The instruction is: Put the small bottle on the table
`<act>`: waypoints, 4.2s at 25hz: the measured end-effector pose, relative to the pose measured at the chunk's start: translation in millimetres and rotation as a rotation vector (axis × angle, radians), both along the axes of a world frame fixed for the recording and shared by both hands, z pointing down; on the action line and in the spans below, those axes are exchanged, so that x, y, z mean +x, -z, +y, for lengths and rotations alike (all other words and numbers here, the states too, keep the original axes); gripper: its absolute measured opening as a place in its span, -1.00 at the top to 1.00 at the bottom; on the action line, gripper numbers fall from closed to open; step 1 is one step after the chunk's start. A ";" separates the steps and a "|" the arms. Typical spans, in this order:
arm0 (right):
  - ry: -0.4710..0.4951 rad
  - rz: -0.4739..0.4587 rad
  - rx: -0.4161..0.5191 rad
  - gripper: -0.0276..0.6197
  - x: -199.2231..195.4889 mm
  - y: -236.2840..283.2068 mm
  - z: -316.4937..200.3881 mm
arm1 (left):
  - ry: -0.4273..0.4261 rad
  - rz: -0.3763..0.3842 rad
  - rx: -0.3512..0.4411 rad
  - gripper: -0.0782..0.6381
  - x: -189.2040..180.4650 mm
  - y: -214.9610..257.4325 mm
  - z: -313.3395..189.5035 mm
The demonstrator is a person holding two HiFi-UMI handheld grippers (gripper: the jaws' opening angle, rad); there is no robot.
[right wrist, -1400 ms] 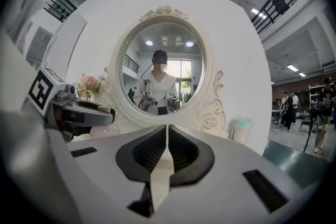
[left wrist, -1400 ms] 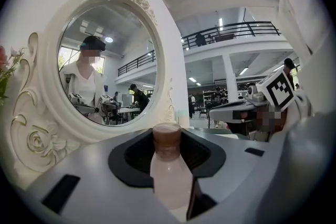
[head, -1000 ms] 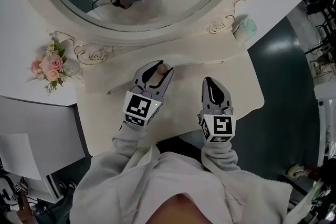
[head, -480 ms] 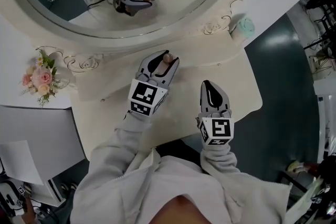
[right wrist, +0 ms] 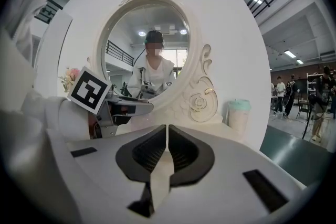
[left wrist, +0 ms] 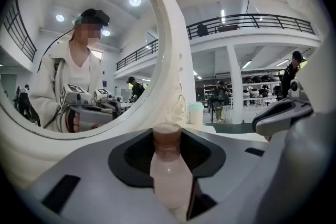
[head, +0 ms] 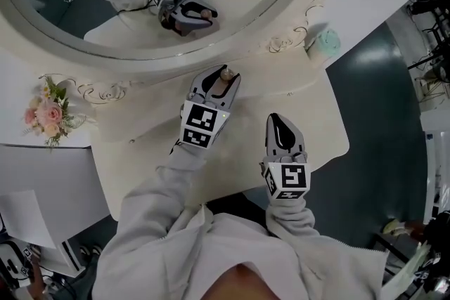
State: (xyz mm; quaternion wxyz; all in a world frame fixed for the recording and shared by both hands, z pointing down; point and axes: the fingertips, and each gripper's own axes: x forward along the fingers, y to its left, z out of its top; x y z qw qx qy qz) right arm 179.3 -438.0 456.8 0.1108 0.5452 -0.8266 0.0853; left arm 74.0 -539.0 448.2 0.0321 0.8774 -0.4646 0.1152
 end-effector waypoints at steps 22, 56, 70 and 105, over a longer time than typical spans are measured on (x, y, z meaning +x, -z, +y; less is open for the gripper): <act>-0.003 -0.004 -0.032 0.80 19.1 -18.2 -8.5 | 0.083 0.029 0.059 0.36 8.1 -18.4 -34.7; 0.042 -0.015 0.040 0.80 8.5 -0.7 5.4 | 0.223 0.067 0.057 -0.15 -21.9 -15.8 12.6; 0.053 -0.074 0.083 0.80 5.6 22.8 24.2 | 0.197 0.095 0.020 -0.15 -37.5 -4.6 74.0; 0.107 -0.077 0.119 0.80 -82.4 63.4 84.3 | 0.254 0.035 -0.045 0.71 -159.5 25.4 215.3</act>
